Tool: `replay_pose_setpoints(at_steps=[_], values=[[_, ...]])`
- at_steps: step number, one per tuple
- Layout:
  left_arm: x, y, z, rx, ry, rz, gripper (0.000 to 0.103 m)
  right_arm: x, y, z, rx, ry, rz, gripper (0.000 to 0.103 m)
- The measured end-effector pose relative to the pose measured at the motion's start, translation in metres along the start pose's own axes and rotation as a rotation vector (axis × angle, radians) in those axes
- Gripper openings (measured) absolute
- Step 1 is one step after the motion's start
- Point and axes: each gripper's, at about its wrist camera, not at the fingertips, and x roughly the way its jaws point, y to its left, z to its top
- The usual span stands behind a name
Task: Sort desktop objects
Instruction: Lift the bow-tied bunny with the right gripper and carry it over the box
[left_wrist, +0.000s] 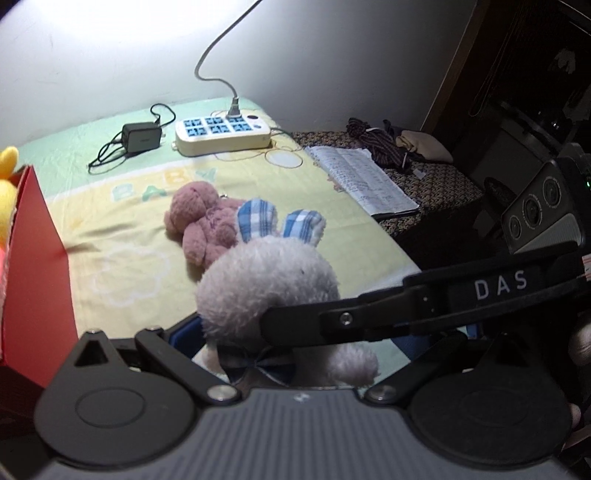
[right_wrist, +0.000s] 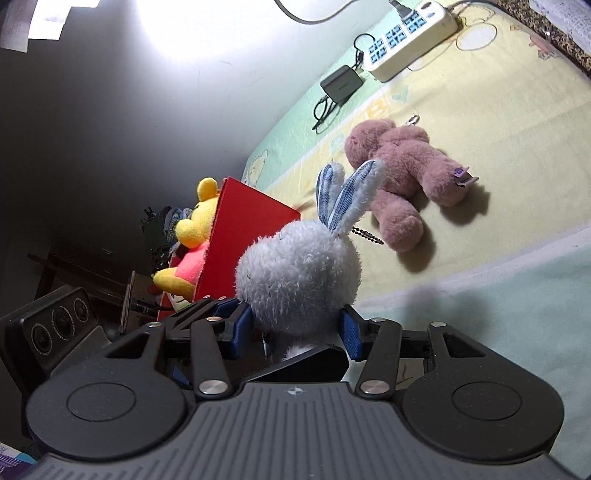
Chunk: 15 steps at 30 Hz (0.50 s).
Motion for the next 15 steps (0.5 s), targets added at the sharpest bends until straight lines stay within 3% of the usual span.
replay_pose_setpoints(at_steps=[8,15], values=[[-0.069,0.021,0.003,0.076,-0.144,-0.011,0.101,0.003,0.060,-0.015,-0.066,-0.122,0.054,0.052],[-0.136,0.059,0.003,0.092,-0.289,0.031,0.101,0.032,0.125,-0.015,-0.180,-0.185,0.122,0.052]])
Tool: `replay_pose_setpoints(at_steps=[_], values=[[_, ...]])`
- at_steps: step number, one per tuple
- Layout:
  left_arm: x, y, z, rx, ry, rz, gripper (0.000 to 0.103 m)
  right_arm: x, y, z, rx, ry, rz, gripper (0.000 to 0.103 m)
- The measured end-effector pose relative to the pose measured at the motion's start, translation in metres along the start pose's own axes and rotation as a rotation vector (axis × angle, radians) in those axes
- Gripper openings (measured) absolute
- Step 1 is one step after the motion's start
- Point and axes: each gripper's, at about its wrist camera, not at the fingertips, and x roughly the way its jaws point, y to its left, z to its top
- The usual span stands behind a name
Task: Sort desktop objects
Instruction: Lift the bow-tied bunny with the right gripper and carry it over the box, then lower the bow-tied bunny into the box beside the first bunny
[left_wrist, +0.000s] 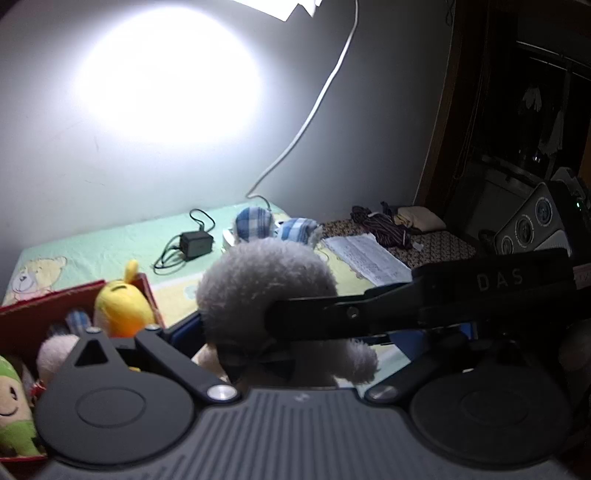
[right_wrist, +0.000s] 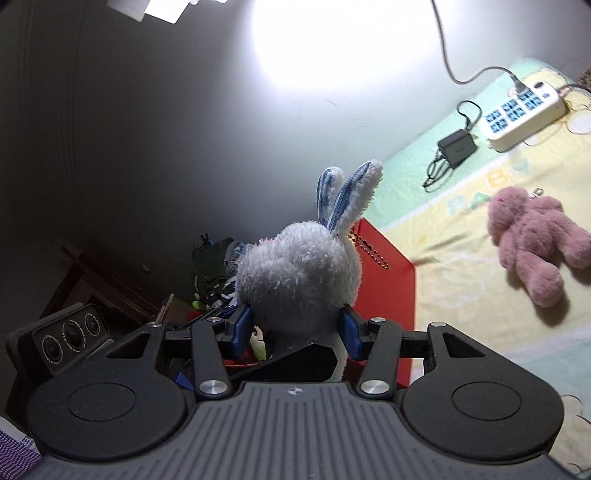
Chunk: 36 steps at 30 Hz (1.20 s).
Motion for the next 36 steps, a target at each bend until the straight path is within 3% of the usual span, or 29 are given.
replay_pose_setpoints(at_steps=[7,19,26,36], values=[[-0.041,0.056,-0.001,-0.018,-0.070,0.061,0.101,0.059,0.041,0.001,-0.094,0.010,0.045,0.052],[-0.060,0.137,-0.025,-0.122,-0.076,0.153,0.101,0.150,0.079,-0.012,-0.216,0.092,0.037,0.052],[-0.045,0.171,-0.043,-0.183,0.001,0.181,0.101,0.190,0.086,-0.026,-0.317,0.136,-0.049,0.052],[-0.025,0.195,-0.051,-0.225,0.072,0.123,0.101,0.205,0.086,-0.030,-0.339,0.169,-0.124,0.051]])
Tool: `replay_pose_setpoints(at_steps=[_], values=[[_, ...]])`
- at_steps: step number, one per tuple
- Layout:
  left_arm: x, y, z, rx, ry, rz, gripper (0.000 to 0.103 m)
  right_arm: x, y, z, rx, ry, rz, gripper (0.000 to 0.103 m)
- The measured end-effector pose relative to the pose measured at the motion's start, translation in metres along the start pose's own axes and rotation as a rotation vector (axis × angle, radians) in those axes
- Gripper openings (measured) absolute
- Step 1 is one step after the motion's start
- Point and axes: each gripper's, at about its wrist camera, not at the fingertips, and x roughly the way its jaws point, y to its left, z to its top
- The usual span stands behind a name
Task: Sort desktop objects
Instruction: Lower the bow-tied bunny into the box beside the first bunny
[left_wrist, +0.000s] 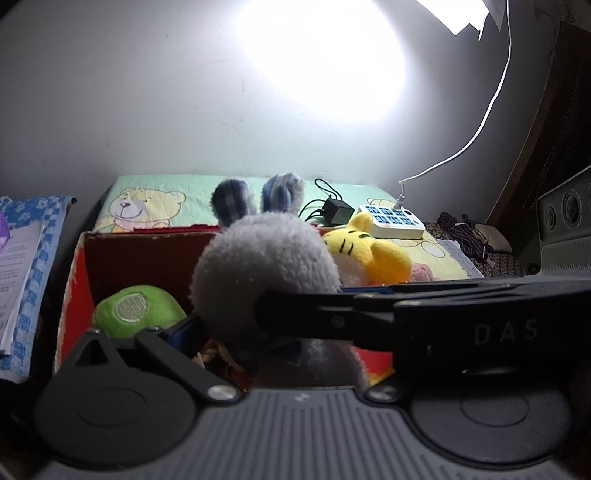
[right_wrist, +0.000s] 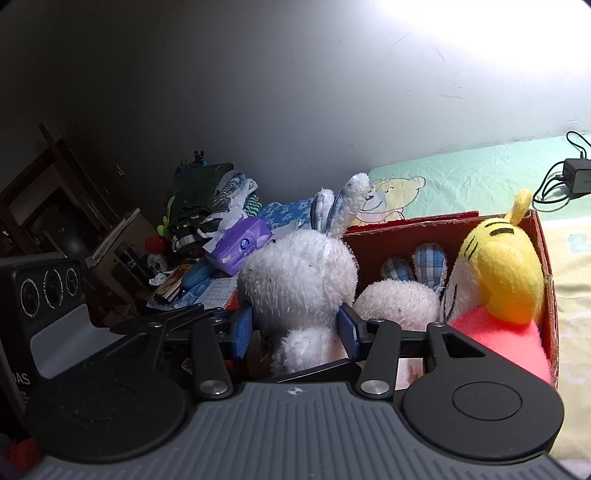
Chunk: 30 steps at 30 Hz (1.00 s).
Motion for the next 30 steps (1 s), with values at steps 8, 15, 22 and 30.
replay_pose_setpoints(at_steps=[8,15,22,30], values=[[0.022,0.022,-0.006,-0.073,0.112,-0.028,0.101,0.025,-0.003,0.000,-0.009,0.101,-0.070,0.051],[0.023,0.021,-0.008,-0.027,0.115,0.005,0.101,0.038,-0.002,0.000,-0.017,0.126,-0.075,0.052],[0.019,0.021,-0.013,0.043,0.127,0.011,0.102,0.039,-0.002,-0.002,-0.009,0.234,-0.063,0.049],[0.015,0.037,-0.008,-0.023,0.115,-0.022,0.102,0.051,0.002,-0.003,0.001,0.213,-0.114,0.054]])
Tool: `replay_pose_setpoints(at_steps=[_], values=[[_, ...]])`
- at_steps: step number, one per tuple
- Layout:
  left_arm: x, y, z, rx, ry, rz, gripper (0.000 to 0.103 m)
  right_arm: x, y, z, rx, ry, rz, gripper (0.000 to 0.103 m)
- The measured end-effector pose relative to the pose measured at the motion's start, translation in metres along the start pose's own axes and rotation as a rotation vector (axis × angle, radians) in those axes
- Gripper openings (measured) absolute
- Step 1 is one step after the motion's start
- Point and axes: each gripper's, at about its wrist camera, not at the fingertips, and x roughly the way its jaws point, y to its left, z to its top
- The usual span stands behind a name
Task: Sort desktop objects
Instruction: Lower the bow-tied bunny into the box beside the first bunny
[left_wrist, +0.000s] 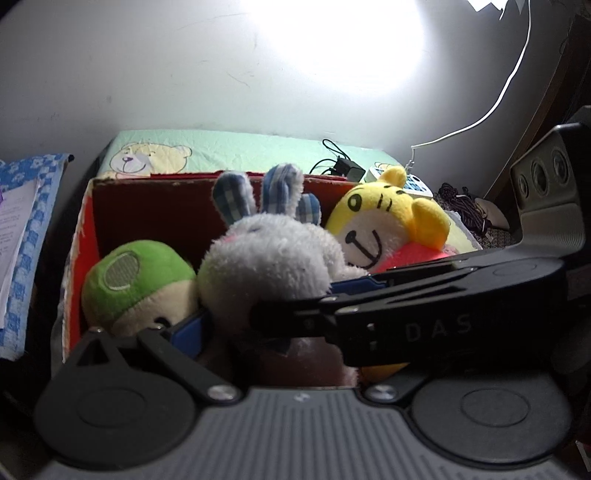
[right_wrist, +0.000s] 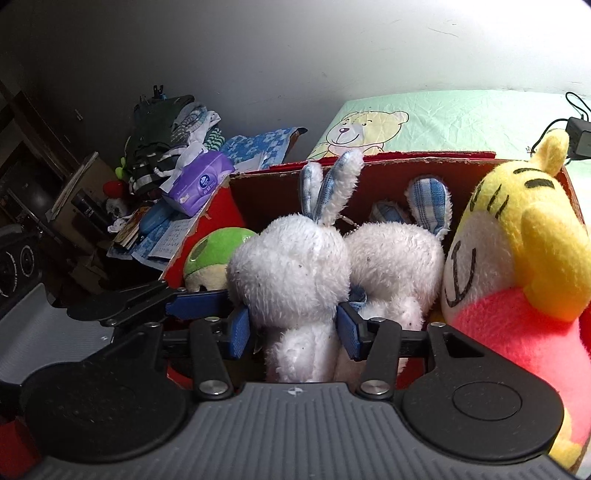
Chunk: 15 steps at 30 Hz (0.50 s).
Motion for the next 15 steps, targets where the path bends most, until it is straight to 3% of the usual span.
replay_pose_setpoints(at_steps=[4,8,15], values=[[0.001,-0.009,-0.004,0.041,0.000,0.022,0.102,-0.006,-0.002,-0.002,0.008,-0.003,0.020,0.057],[-0.001,-0.008,-0.003,0.029,0.002,0.011,0.102,-0.024,-0.005,-0.003,0.033,-0.064,0.058,0.057],[-0.014,-0.015,-0.002,0.033,-0.031,0.001,0.102,-0.023,-0.007,-0.001,0.077,-0.096,0.066,0.042]])
